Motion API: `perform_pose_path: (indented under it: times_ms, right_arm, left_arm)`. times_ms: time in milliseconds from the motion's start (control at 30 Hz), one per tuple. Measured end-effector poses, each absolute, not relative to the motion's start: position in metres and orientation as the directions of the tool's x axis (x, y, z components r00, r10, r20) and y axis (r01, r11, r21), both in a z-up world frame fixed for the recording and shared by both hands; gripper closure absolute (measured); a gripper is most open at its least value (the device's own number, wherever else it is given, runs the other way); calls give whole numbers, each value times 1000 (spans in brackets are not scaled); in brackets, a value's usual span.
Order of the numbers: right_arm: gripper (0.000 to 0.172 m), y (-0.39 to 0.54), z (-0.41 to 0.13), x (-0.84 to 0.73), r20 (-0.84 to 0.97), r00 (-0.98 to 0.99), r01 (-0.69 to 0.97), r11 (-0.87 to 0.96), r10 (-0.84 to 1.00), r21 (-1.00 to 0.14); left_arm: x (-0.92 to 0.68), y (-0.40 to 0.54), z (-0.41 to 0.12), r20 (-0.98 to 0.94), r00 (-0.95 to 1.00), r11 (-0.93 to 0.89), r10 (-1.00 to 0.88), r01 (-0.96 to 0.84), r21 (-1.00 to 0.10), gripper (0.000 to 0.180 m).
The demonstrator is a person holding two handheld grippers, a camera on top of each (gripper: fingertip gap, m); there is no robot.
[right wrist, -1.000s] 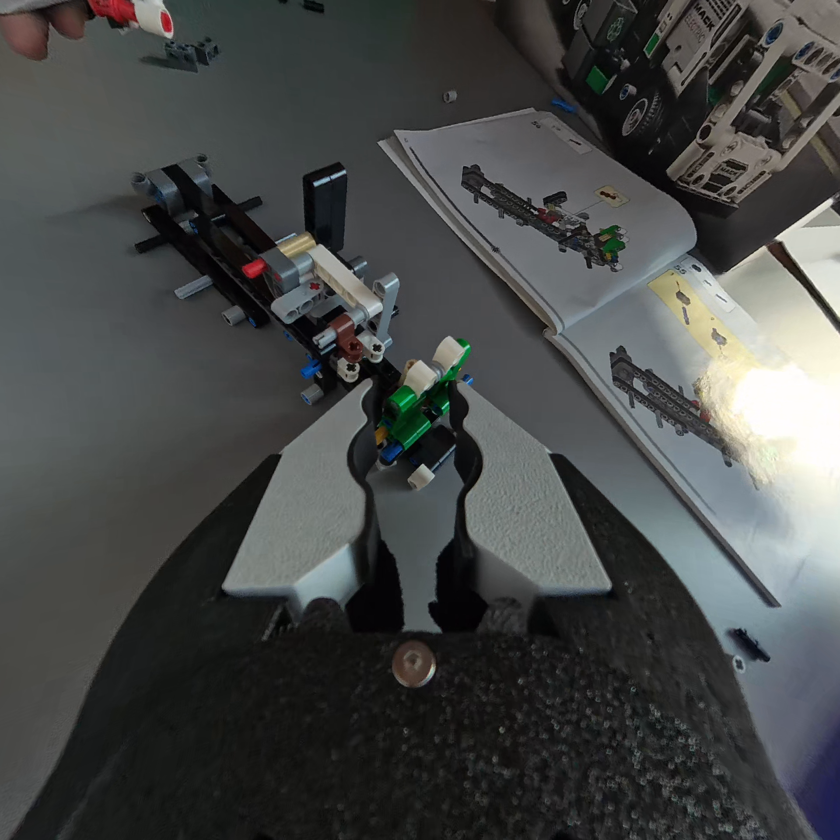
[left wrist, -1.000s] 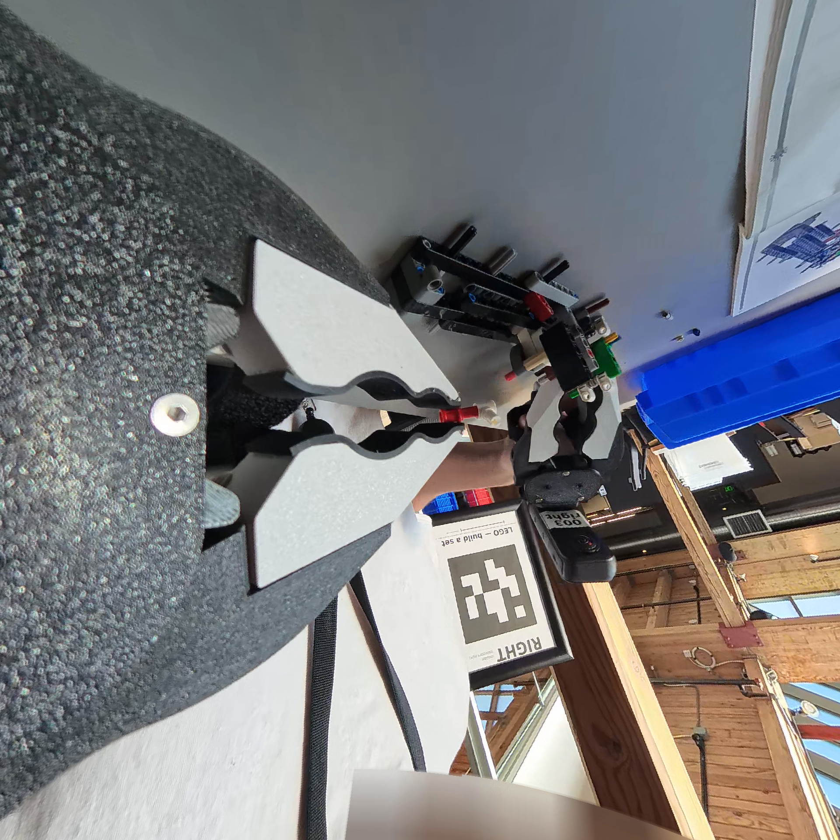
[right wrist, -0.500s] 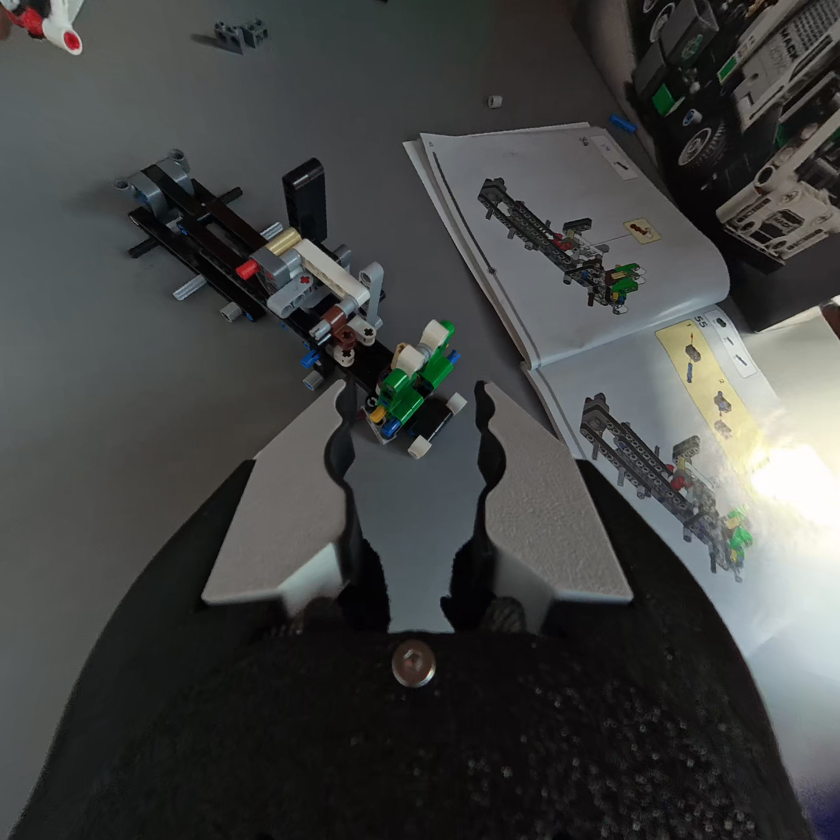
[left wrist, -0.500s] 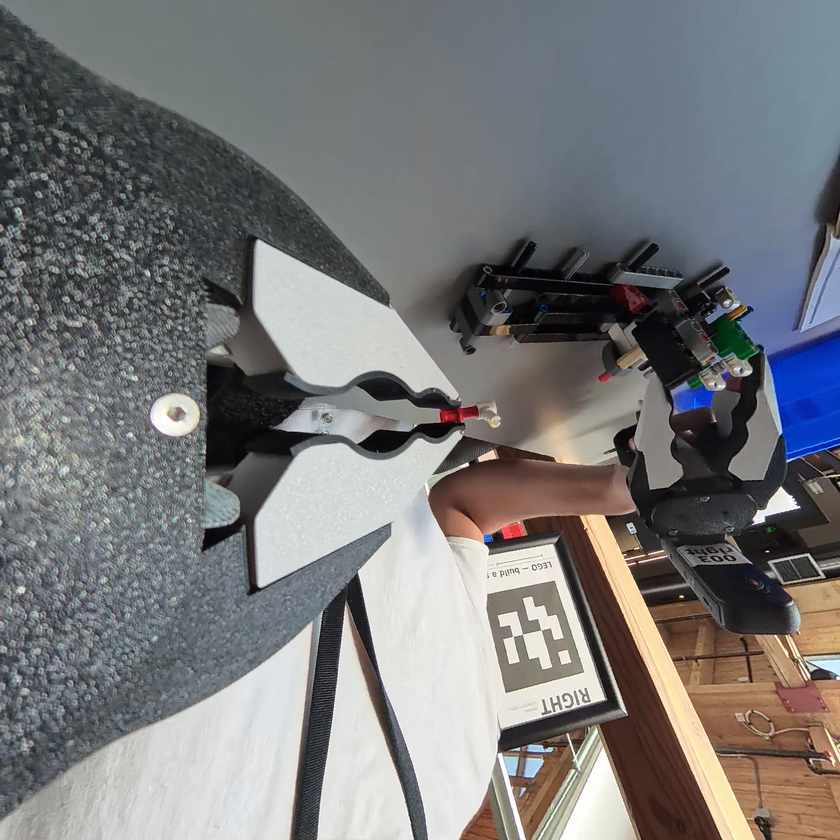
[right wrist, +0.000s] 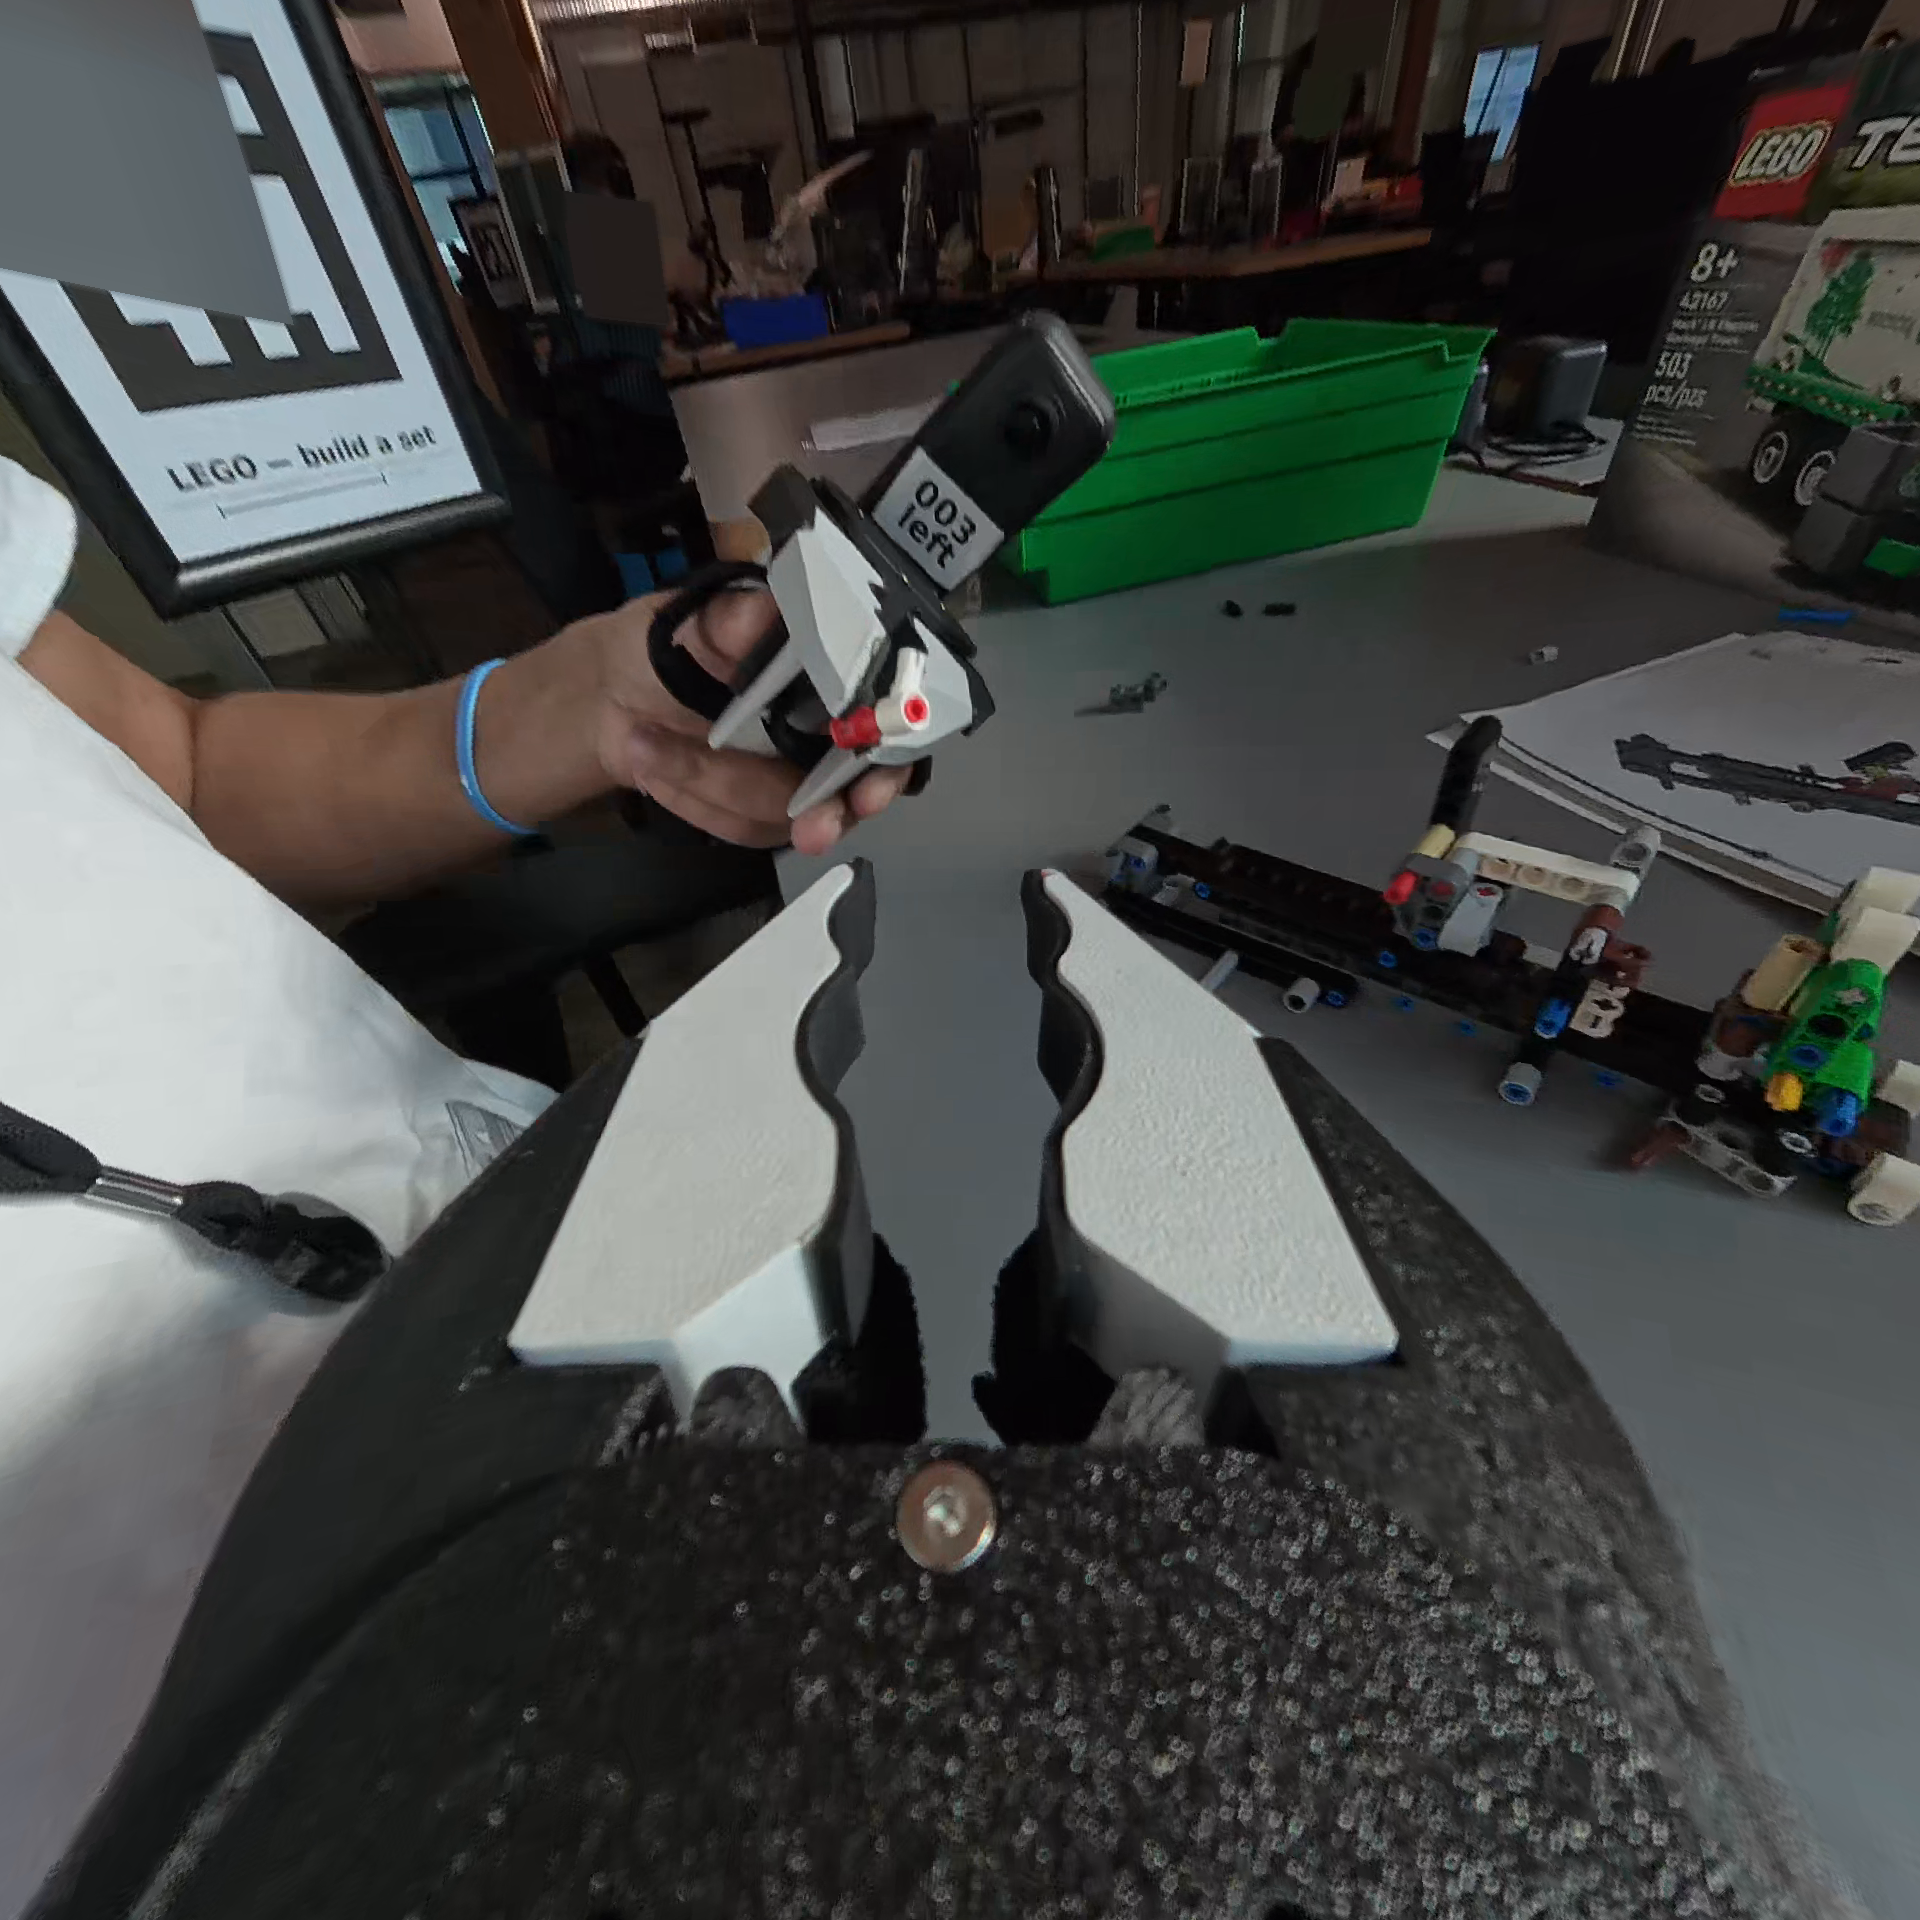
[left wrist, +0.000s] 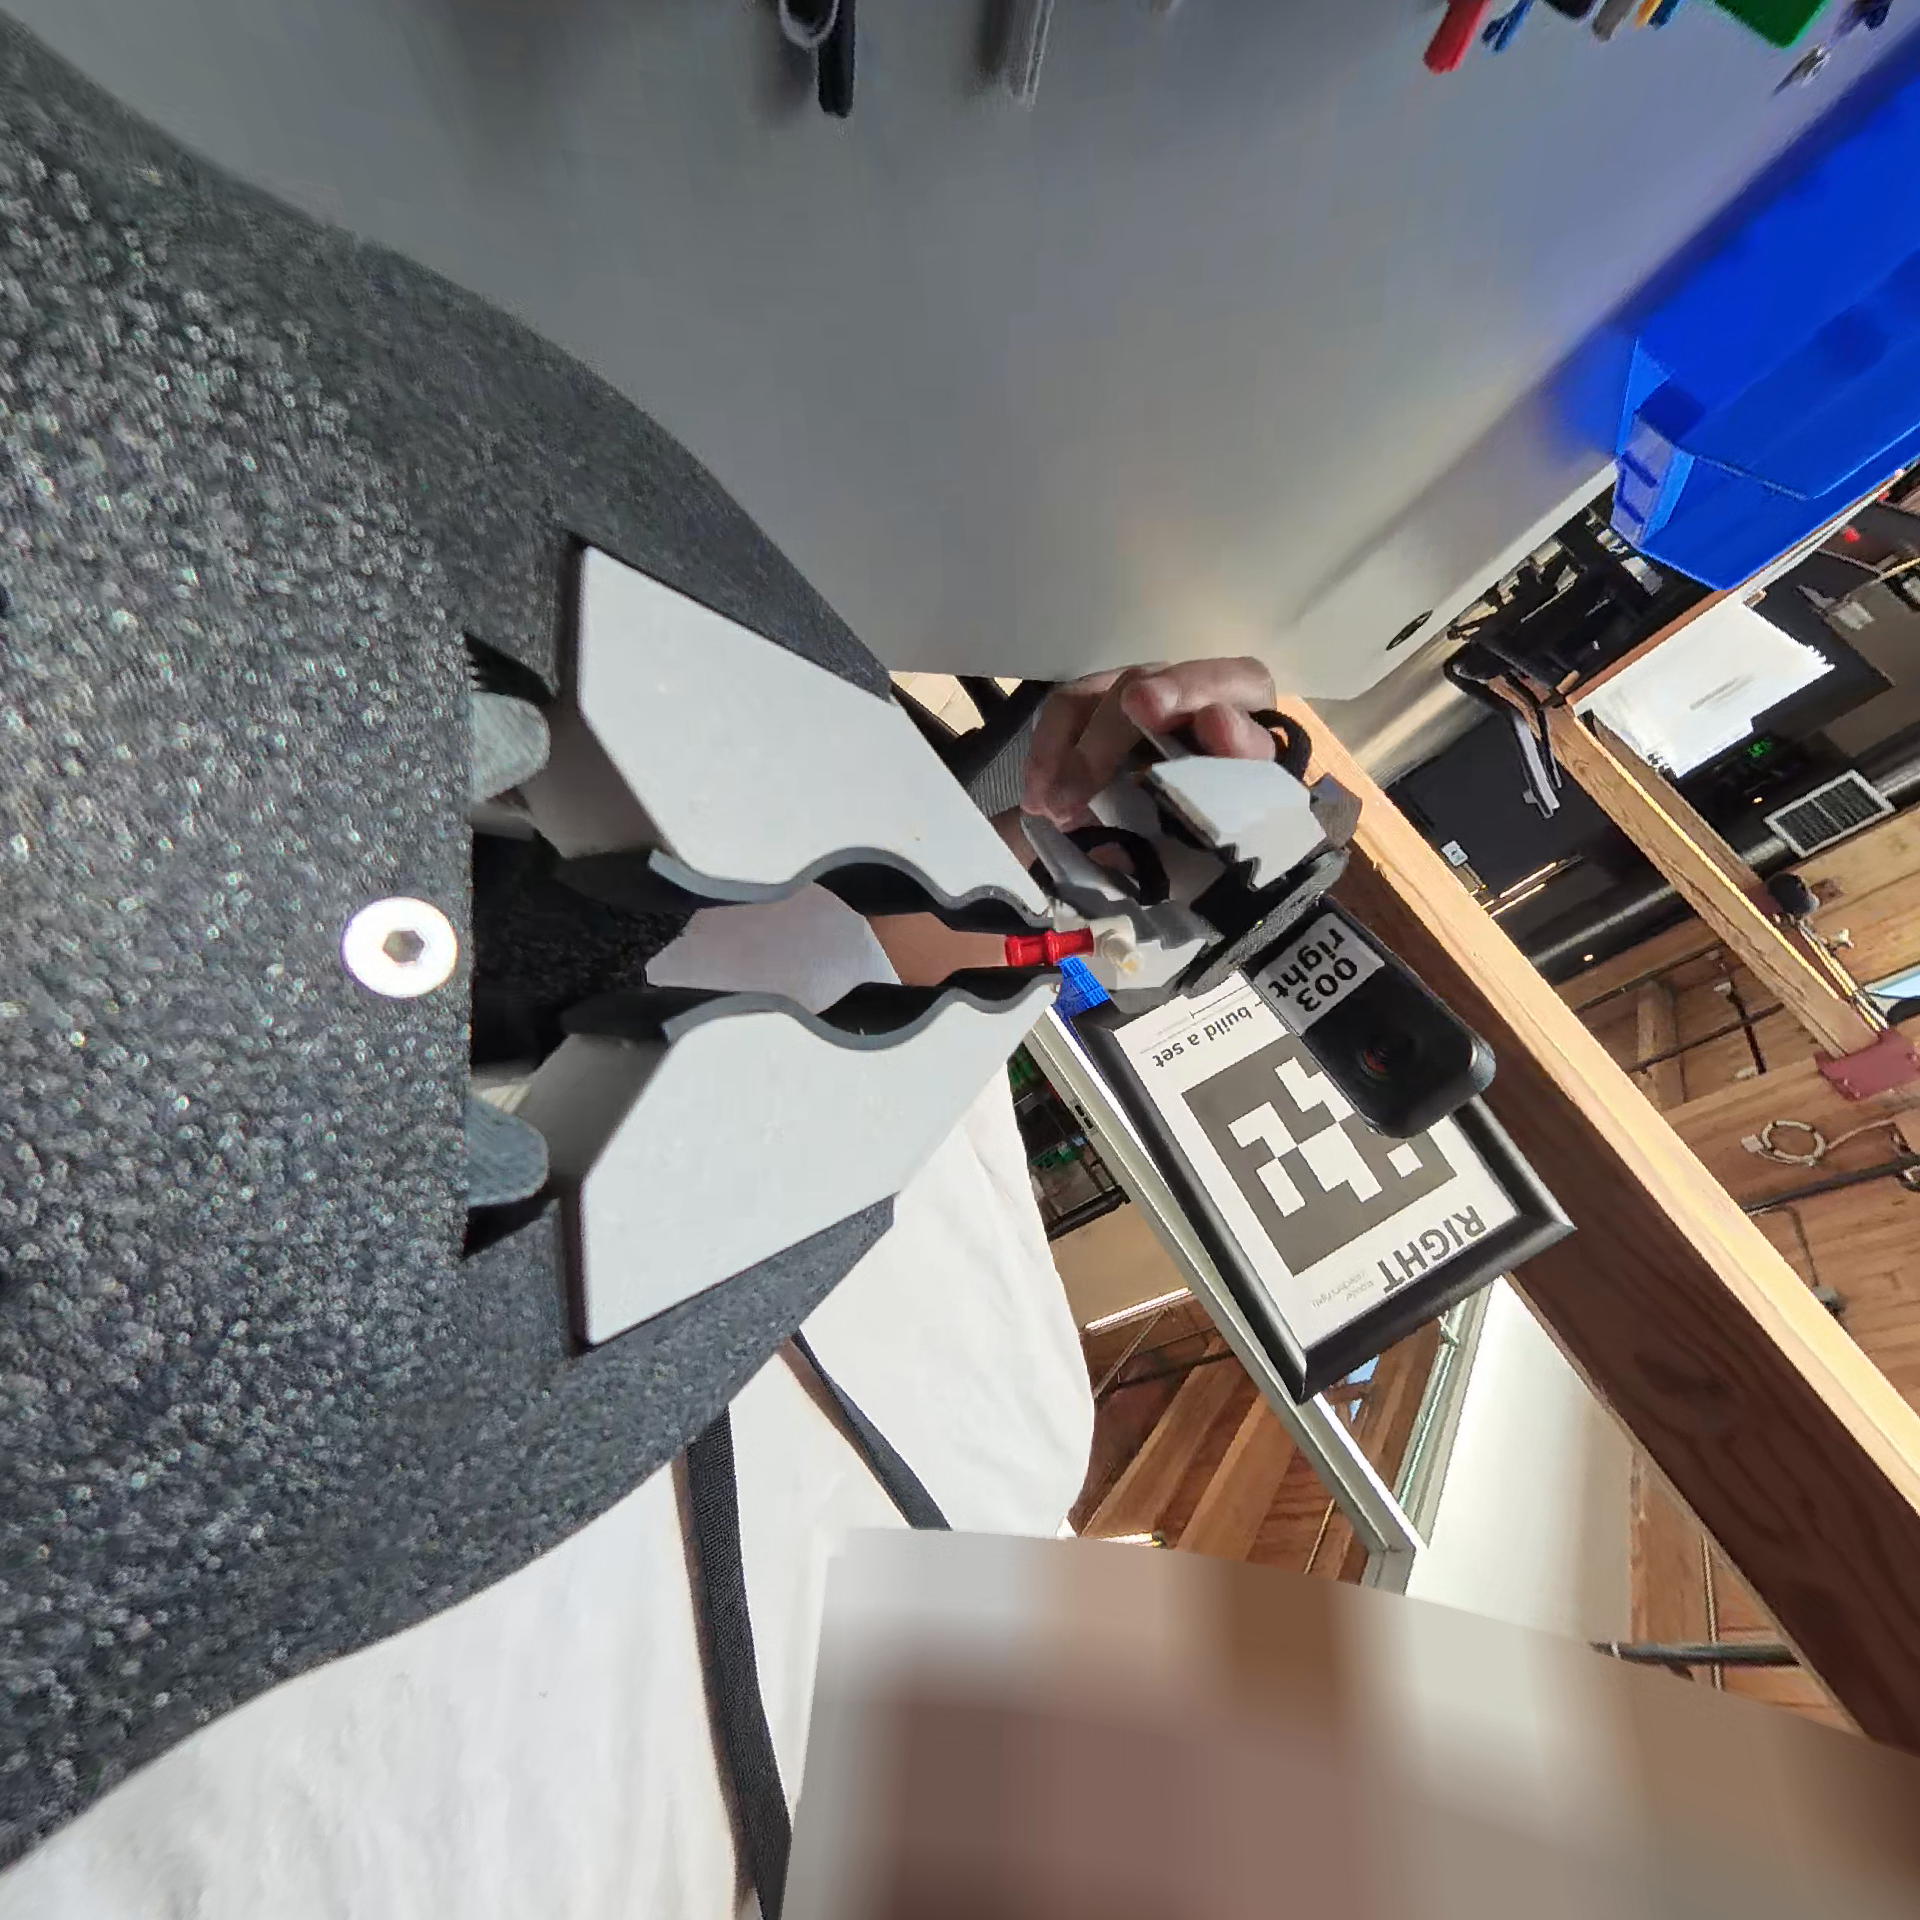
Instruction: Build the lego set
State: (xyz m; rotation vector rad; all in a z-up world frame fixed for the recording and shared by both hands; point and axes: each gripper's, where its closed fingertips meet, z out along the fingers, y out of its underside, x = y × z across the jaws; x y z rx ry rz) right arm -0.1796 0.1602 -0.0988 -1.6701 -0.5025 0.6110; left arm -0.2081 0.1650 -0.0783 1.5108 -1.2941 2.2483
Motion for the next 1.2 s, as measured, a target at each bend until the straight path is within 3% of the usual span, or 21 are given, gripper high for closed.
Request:
perform_pose_path:
  times_ms: [100,433,1200]
  right_arm:
    - [149,155,-90,-178,-163,772,-103,-133,615,-986]
    - [148,158,-107,-179,-195,773,-88,-203,604,-975]
    - [147,166,-111,-172,-303,761,-167,-278,574,-946]
  left_arm:
    - [-203,162,-94,801,-453,-612,-391,-522,-594,178]
    - [-192,178,-105,763,-392,-605,-514,-465,-647,178]
    - [-193,179,-107,784,-378,-620,-493,-480,-621,178]
